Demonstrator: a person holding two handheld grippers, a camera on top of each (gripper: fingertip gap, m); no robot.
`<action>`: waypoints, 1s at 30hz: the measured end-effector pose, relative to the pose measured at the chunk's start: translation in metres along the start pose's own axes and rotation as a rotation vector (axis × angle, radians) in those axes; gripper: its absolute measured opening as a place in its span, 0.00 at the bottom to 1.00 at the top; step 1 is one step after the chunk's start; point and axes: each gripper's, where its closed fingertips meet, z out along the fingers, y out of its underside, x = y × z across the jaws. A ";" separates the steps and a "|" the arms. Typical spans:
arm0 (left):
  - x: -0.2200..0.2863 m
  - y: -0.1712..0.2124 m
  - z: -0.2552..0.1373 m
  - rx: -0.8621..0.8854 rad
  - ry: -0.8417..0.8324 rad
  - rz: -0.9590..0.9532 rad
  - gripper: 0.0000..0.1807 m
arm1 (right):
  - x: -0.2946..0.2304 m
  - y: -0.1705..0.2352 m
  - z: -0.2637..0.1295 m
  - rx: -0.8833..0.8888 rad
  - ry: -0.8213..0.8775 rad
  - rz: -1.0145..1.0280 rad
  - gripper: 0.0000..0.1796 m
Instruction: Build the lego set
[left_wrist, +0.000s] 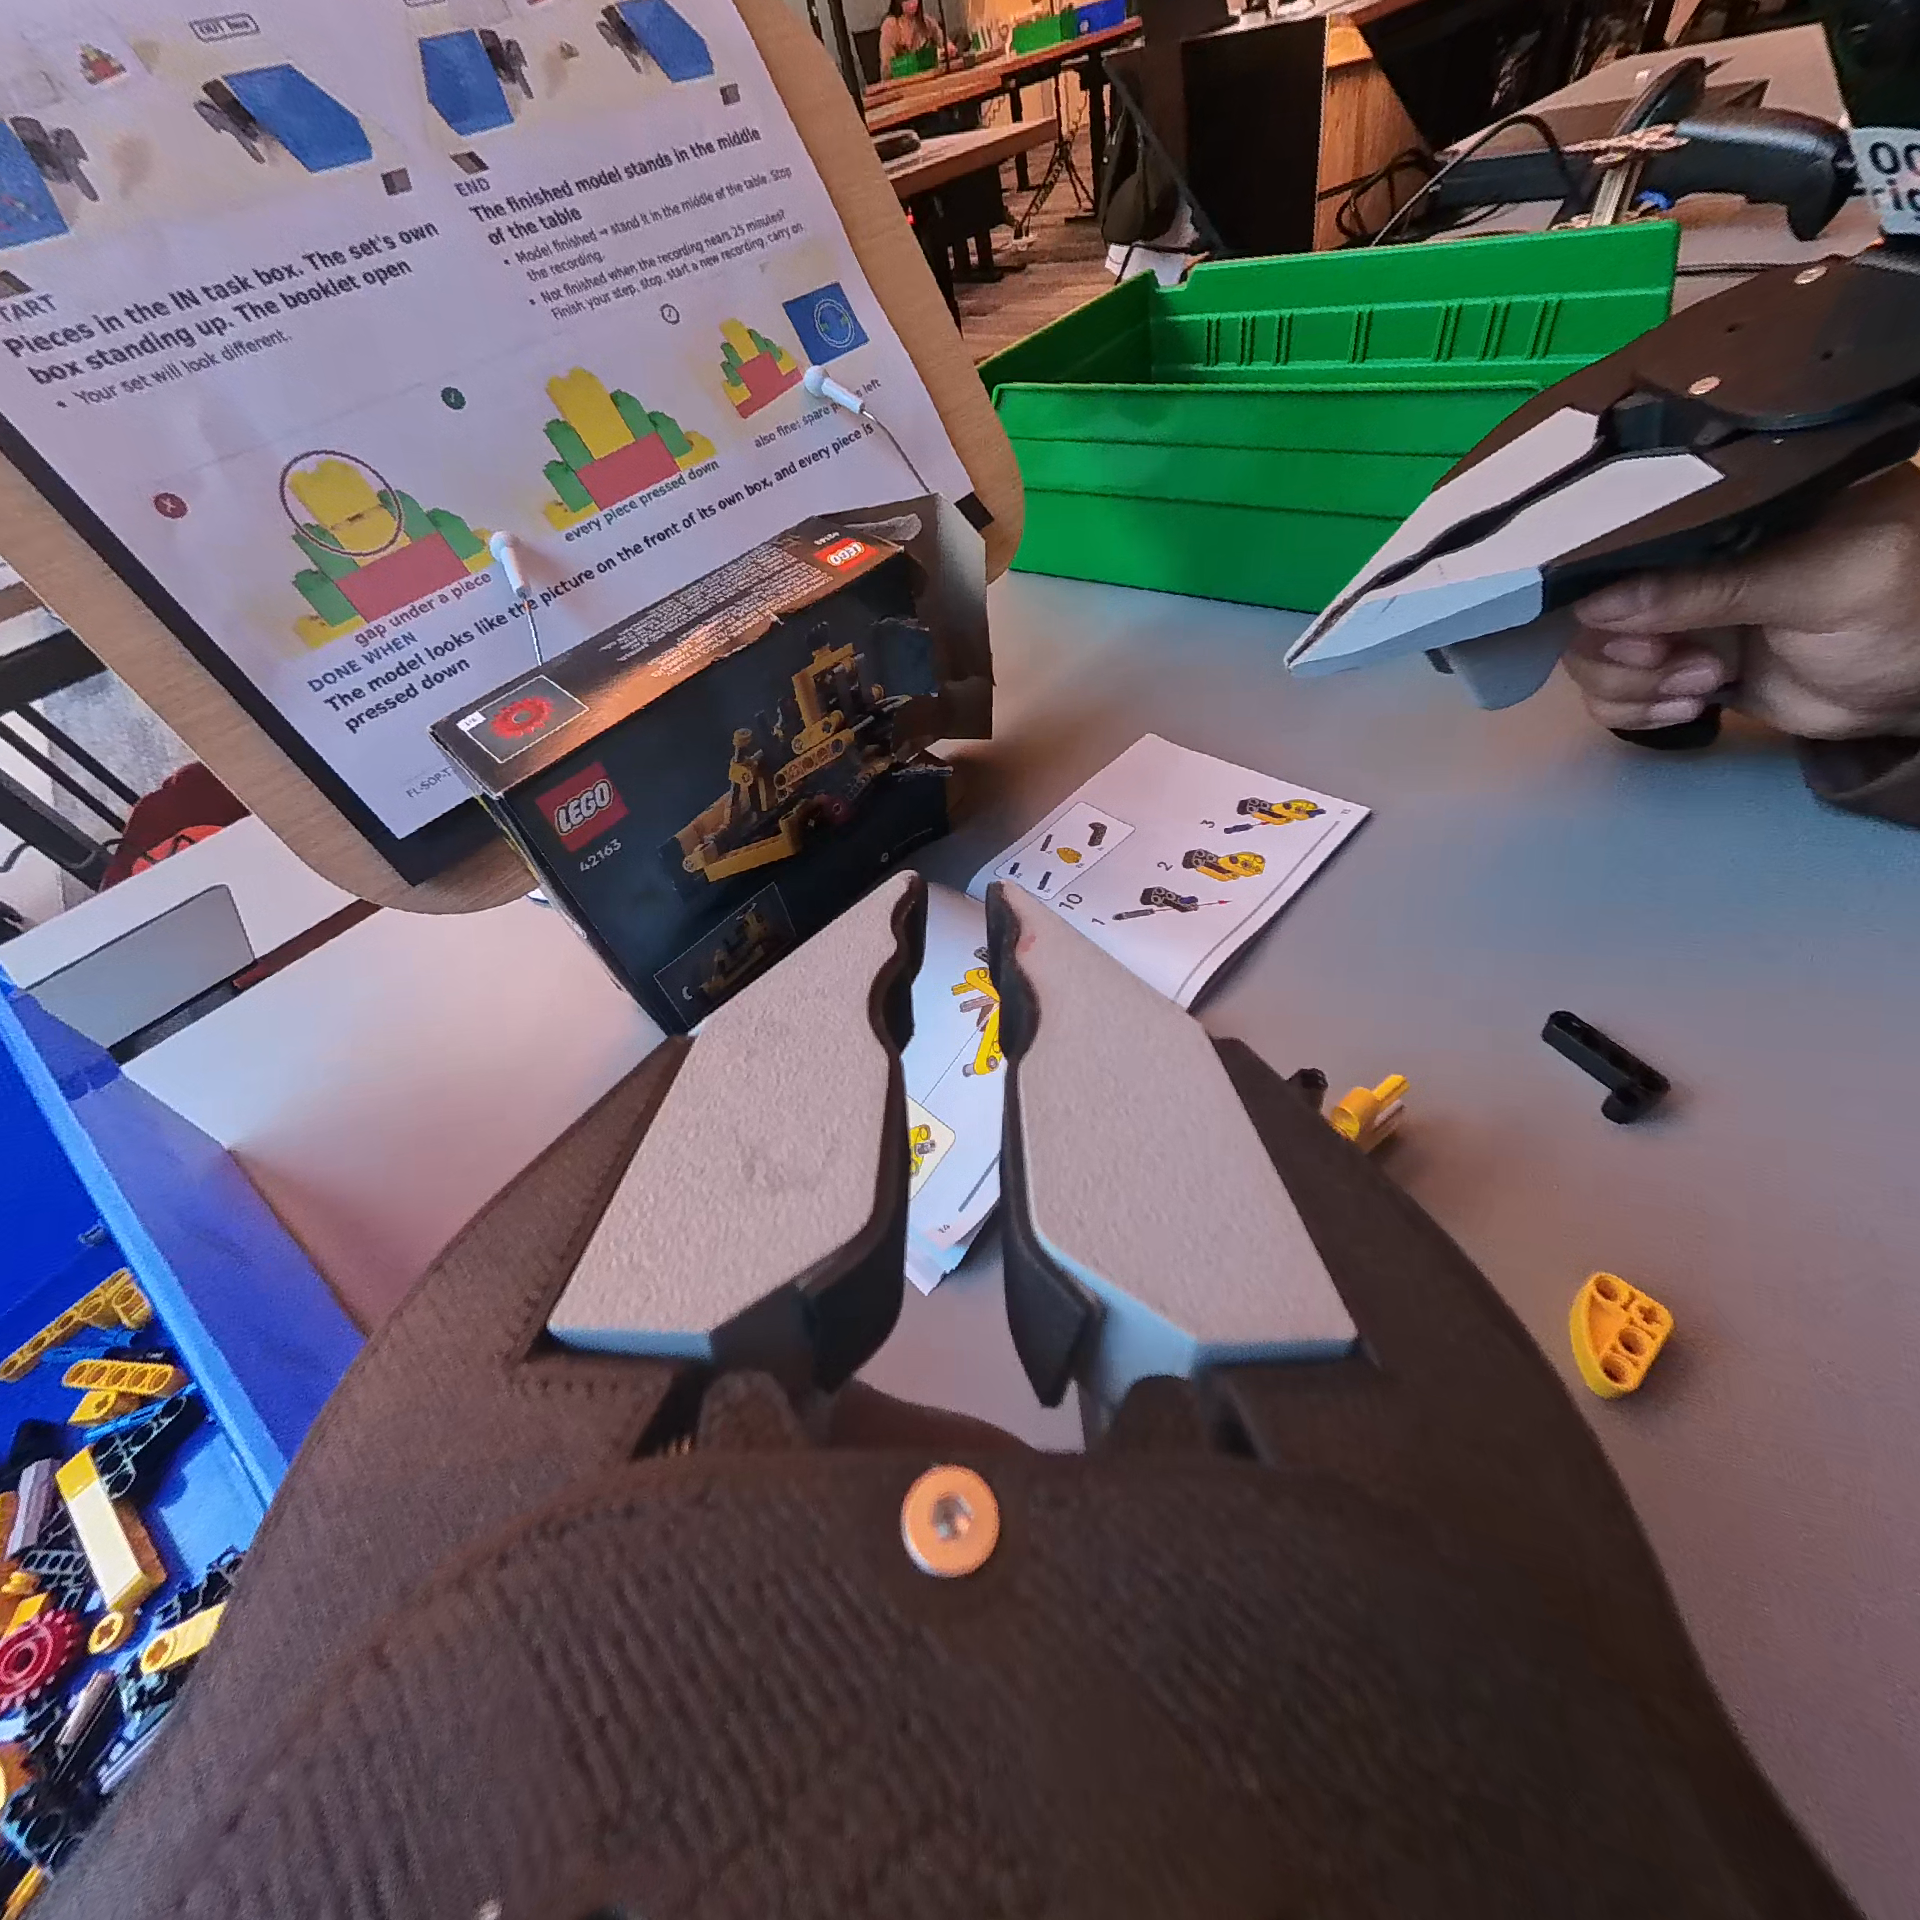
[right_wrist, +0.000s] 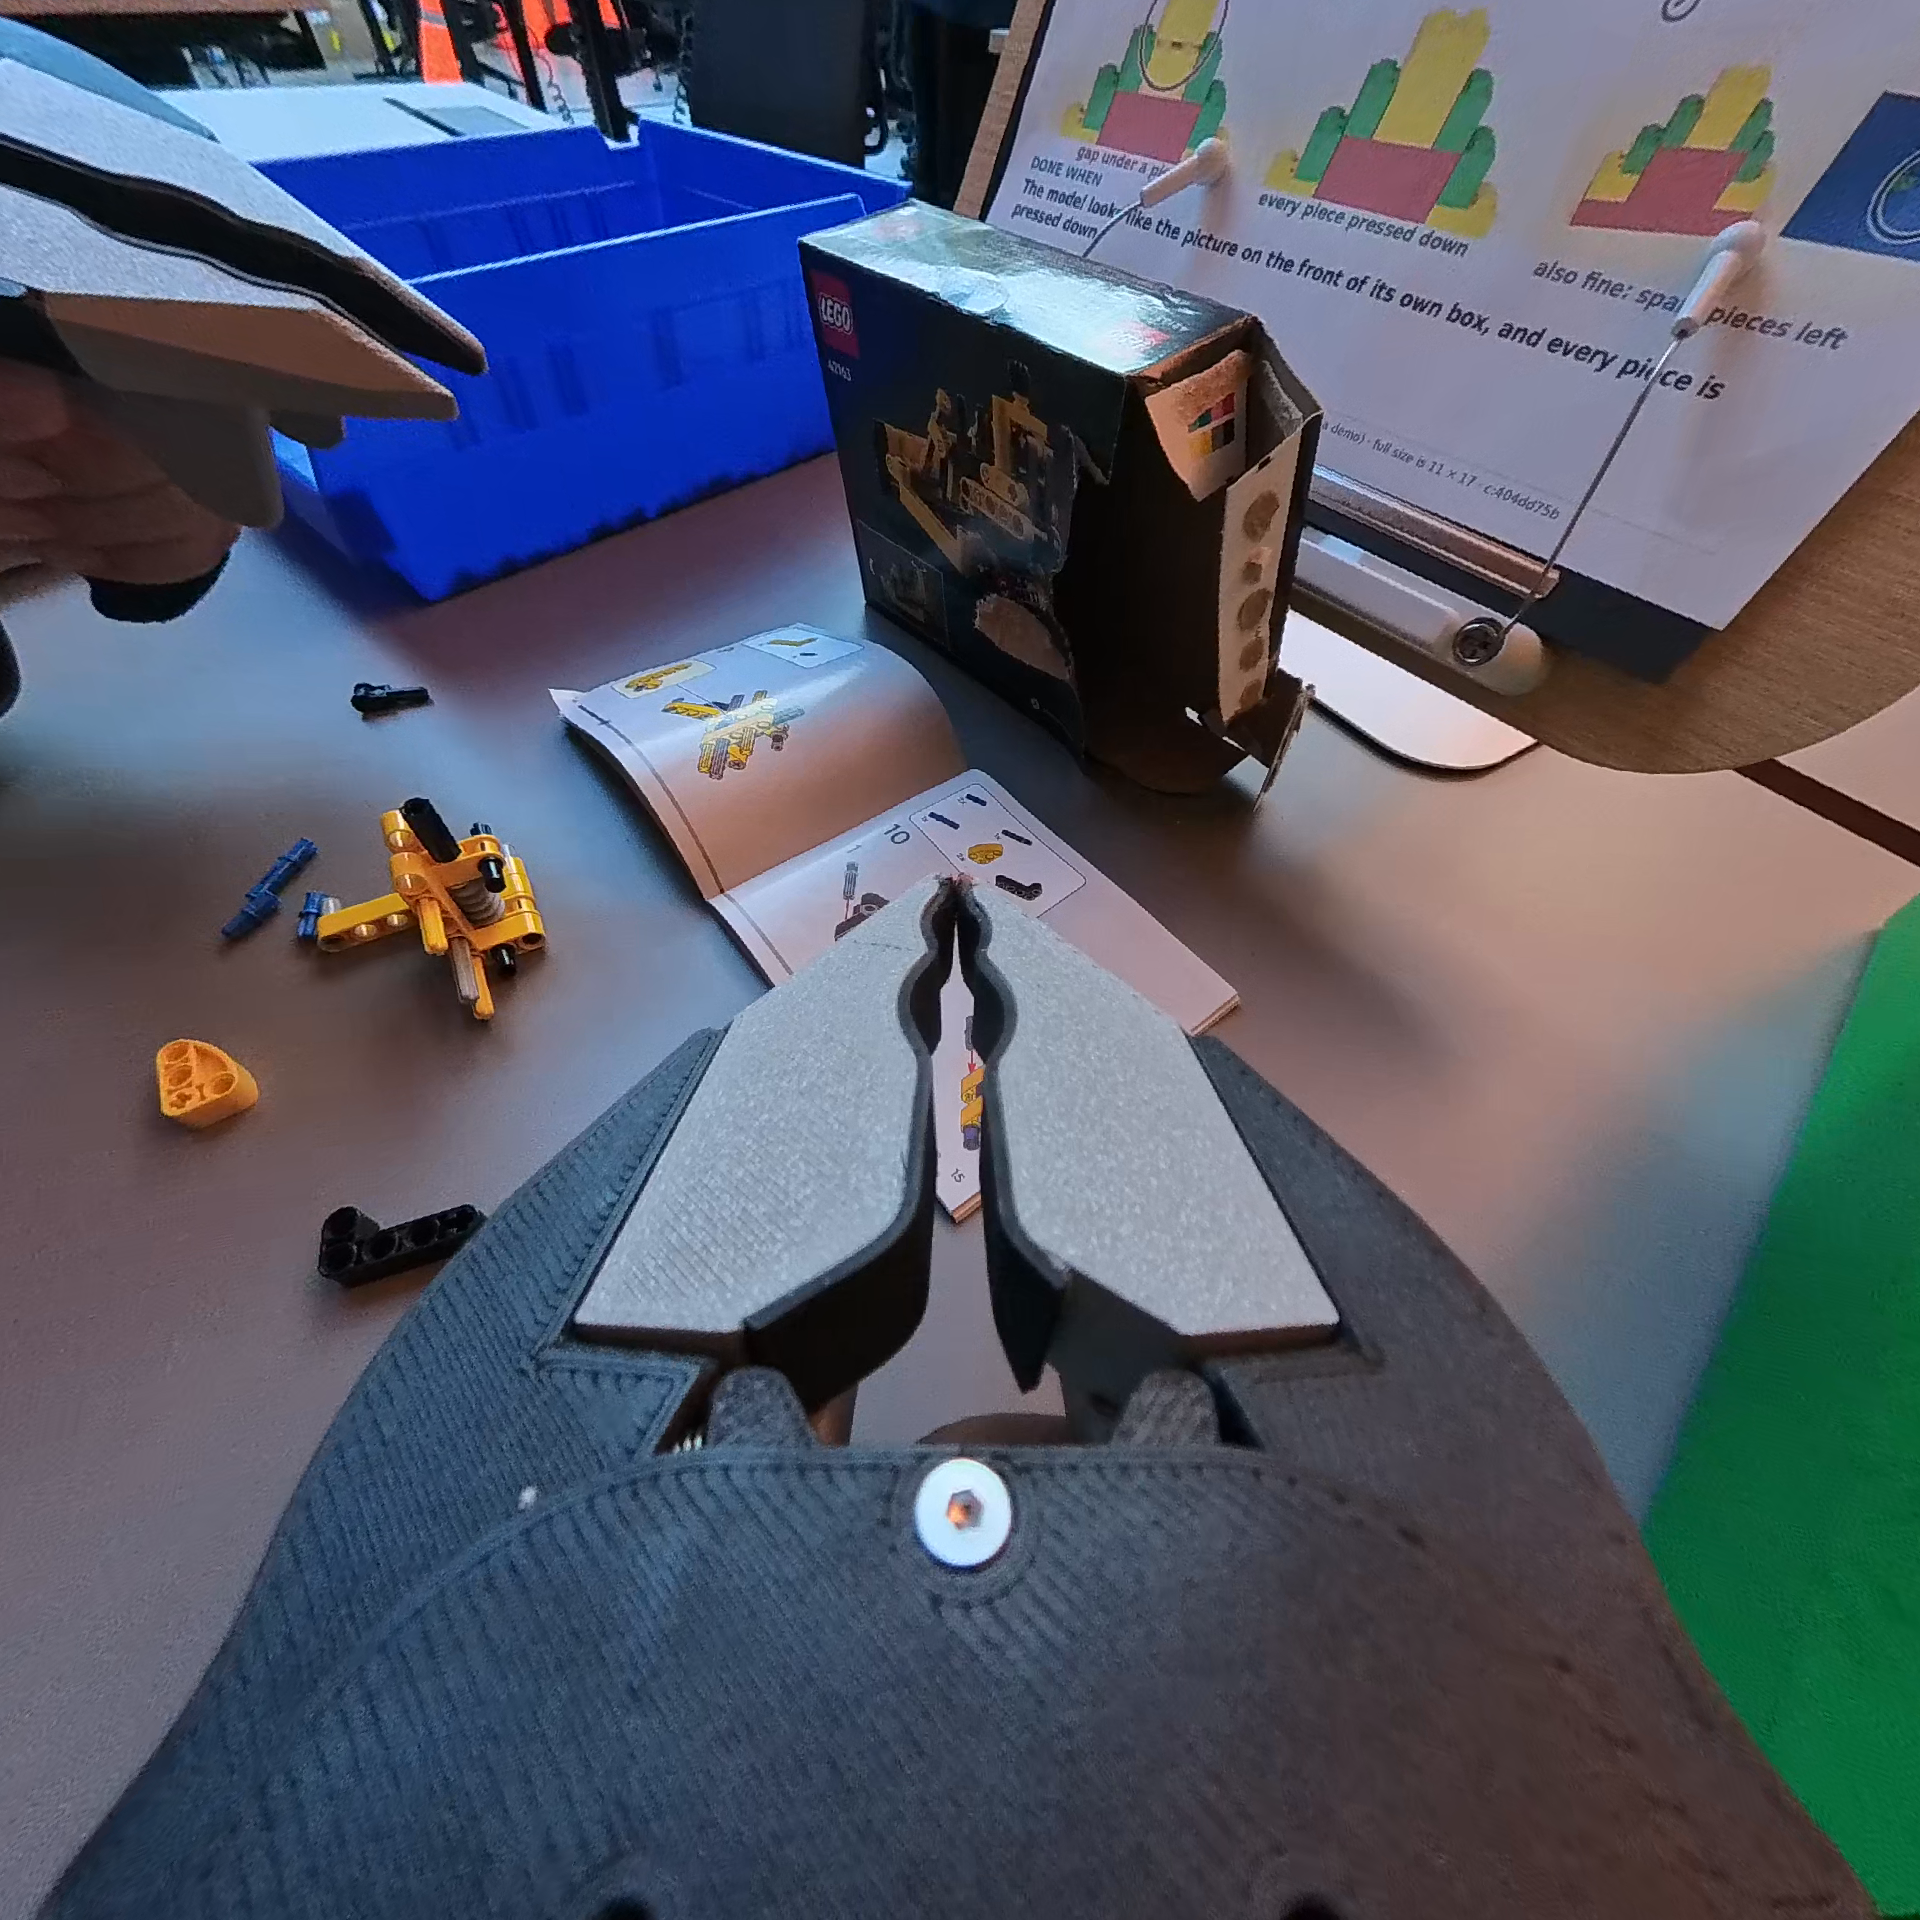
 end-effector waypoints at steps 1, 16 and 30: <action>0.000 0.000 0.000 0.000 0.000 0.000 0.05 | 0.000 0.000 0.000 0.000 0.000 0.000 0.00; -0.004 -0.005 -0.002 0.024 -0.014 -0.014 0.04 | 0.002 0.002 0.001 -0.004 0.006 0.003 0.00; -0.011 -0.007 0.003 0.030 -0.083 -0.092 0.00 | 0.007 0.005 0.001 -0.025 0.037 -0.007 0.00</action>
